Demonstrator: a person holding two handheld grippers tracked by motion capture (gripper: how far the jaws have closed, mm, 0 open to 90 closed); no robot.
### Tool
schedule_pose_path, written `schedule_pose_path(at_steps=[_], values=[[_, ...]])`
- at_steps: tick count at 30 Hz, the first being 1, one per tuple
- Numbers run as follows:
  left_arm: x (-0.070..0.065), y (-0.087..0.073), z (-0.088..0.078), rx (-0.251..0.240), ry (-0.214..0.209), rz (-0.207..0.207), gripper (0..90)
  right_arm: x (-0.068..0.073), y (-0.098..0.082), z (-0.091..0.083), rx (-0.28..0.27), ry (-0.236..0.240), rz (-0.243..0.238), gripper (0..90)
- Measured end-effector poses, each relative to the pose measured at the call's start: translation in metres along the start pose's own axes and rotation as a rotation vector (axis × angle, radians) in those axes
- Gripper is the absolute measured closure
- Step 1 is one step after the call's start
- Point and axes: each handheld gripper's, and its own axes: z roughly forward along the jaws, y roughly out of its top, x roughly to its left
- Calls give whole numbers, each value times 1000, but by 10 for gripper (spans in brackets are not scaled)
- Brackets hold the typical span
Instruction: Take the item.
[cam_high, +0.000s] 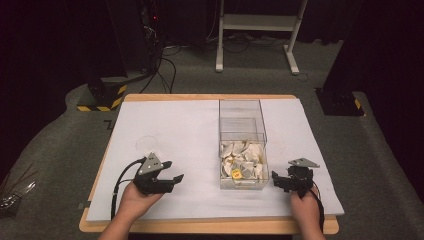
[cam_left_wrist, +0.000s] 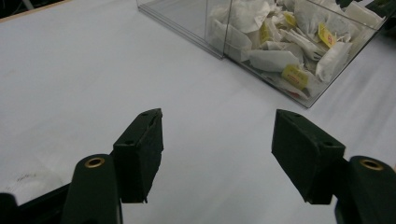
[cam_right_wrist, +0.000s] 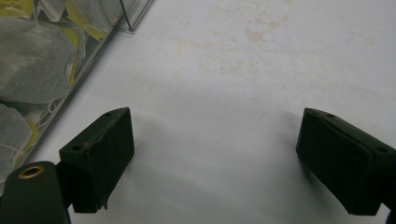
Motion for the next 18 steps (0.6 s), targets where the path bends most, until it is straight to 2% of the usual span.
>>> schedule_pose_path(at_steps=[18], values=[[-12,29,16,-20,-54,35,351,0,0,0,-1,0,0,114]])
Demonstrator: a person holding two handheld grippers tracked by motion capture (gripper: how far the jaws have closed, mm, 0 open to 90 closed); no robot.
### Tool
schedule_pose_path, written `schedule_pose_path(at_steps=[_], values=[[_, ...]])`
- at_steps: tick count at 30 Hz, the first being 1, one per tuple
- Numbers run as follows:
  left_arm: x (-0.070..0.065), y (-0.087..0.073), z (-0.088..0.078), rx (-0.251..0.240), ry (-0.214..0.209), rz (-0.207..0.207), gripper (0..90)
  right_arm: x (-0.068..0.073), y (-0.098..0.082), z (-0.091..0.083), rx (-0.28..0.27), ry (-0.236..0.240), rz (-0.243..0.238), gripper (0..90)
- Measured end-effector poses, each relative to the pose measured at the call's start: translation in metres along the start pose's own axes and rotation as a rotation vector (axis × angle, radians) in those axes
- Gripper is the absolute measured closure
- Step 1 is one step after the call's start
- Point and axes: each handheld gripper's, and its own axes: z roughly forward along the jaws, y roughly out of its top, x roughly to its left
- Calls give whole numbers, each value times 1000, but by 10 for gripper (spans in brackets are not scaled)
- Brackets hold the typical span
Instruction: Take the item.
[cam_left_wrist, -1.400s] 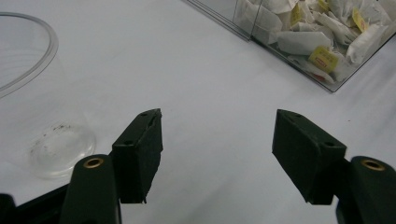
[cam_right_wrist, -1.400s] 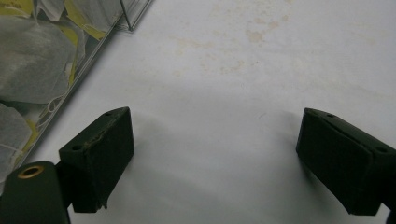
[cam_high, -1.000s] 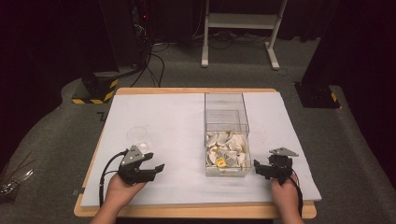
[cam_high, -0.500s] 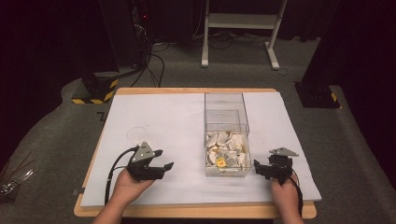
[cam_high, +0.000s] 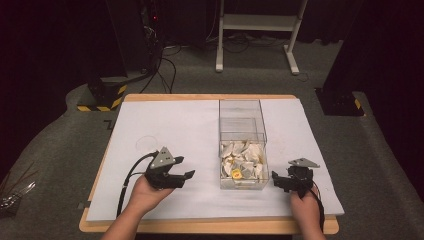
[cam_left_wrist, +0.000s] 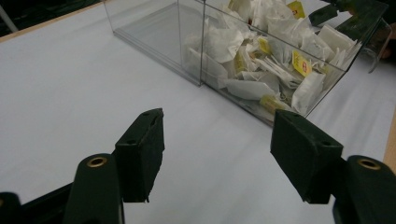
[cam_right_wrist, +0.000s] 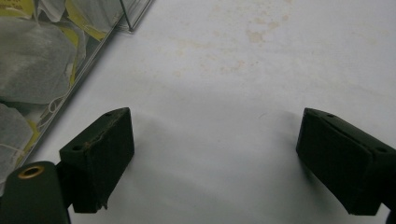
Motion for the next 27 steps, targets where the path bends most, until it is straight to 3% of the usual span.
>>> schedule_pose_path(at_steps=[19,27], values=[[-6,16,20,-24,-24,-11,360,0,0,0,1,-1,-3,113],[-12,23,28,-2,-1,-1,365,1,0,0,0,-4,-5,112]])
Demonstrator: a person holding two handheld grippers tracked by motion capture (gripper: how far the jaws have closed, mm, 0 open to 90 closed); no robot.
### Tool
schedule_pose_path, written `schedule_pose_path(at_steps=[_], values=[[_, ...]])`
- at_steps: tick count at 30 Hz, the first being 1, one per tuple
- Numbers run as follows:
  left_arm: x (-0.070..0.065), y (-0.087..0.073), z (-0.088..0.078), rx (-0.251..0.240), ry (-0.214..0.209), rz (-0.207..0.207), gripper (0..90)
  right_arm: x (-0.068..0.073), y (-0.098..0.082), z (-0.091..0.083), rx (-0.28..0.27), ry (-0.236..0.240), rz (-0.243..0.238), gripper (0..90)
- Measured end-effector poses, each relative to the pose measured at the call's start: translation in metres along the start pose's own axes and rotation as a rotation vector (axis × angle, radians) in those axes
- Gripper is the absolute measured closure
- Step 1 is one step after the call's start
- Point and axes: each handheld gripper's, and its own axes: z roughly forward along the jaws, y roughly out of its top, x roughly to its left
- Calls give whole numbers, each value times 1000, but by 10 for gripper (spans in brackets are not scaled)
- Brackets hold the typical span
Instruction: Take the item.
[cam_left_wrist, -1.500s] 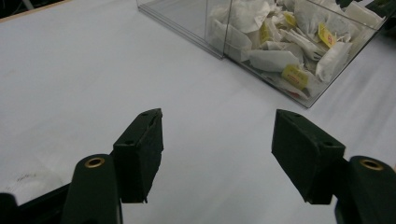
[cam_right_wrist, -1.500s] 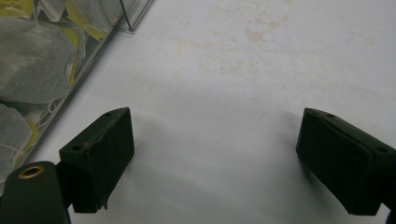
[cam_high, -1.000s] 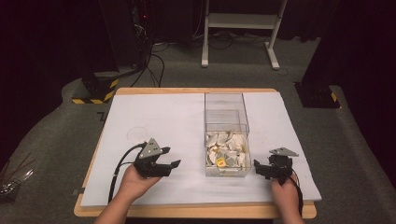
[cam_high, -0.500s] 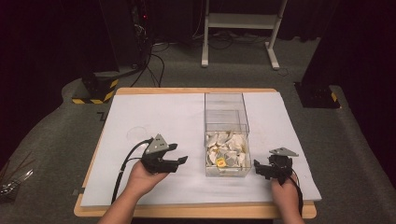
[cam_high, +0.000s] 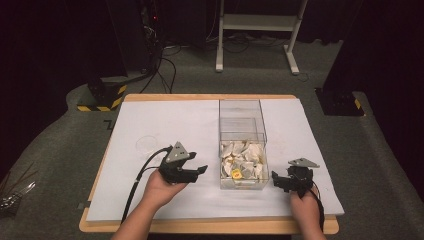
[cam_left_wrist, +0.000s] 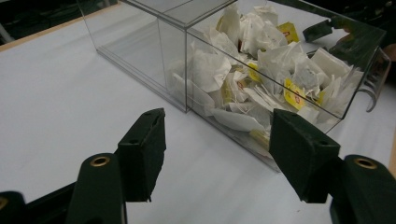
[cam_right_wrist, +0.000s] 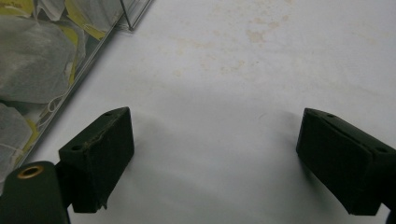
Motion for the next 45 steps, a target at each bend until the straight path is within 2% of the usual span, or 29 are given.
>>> schedule_pose_path(at_steps=[5,10,18,24,28,35,38,45], values=[[-4,5,6,-2,-4,-7,365,0,0,0,-1,0,-1,113],[-9,13,9,-11,-16,5,365,0,0,0,0,0,-1,113],[-13,23,13,-28,-54,20,369,0,0,0,4,2,0,112],[-19,31,18,-46,-82,47,374,0,0,0,2,1,0,112],[-21,35,23,-45,-111,46,387,0,0,0,0,0,-1,113],[-25,41,34,-48,-134,61,389,0,0,0,0,0,-1,113],[-27,45,38,-53,-158,54,389,0,0,0,0,0,-1,113],[-31,50,50,-47,-168,62,402,0,0,0,3,4,2,114]])
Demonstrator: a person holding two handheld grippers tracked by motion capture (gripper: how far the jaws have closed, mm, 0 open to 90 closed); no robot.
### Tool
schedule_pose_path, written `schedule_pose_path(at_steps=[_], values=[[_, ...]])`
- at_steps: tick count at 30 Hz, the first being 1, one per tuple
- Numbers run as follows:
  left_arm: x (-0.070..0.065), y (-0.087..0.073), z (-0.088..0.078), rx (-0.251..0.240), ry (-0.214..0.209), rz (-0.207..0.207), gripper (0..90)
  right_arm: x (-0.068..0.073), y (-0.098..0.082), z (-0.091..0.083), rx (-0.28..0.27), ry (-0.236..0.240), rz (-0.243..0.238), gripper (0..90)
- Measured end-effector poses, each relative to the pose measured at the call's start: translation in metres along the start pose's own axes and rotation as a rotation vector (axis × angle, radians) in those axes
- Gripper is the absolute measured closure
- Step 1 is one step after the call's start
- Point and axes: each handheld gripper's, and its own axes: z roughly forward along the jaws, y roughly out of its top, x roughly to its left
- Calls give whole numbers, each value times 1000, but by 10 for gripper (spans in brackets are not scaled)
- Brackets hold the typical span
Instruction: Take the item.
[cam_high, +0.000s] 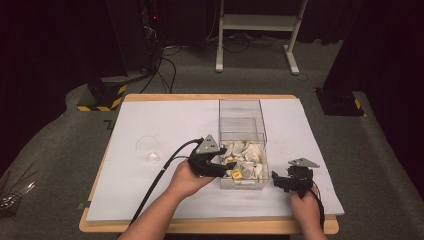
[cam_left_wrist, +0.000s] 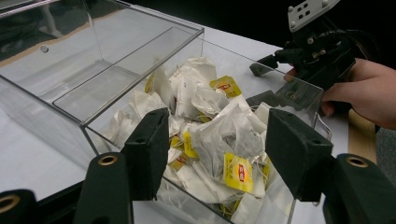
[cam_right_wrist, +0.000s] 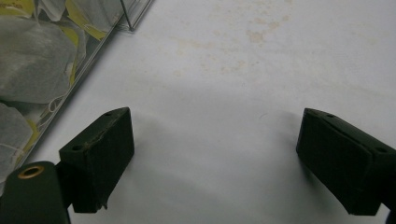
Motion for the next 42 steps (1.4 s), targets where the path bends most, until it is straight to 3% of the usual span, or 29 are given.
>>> schedule_pose_path(at_steps=[12,19,27,38,42], values=[[-2,7,23,70,7,50,457,0,0,0,0,1,0,113],[1,9,38,154,-10,33,519,0,0,0,-2,1,1,114],[2,11,46,182,-34,31,568,0,0,0,-2,0,0,114],[3,11,51,232,-15,37,588,0,0,0,-2,0,0,113],[3,14,54,280,-25,55,590,0,0,0,-3,0,-1,114]])
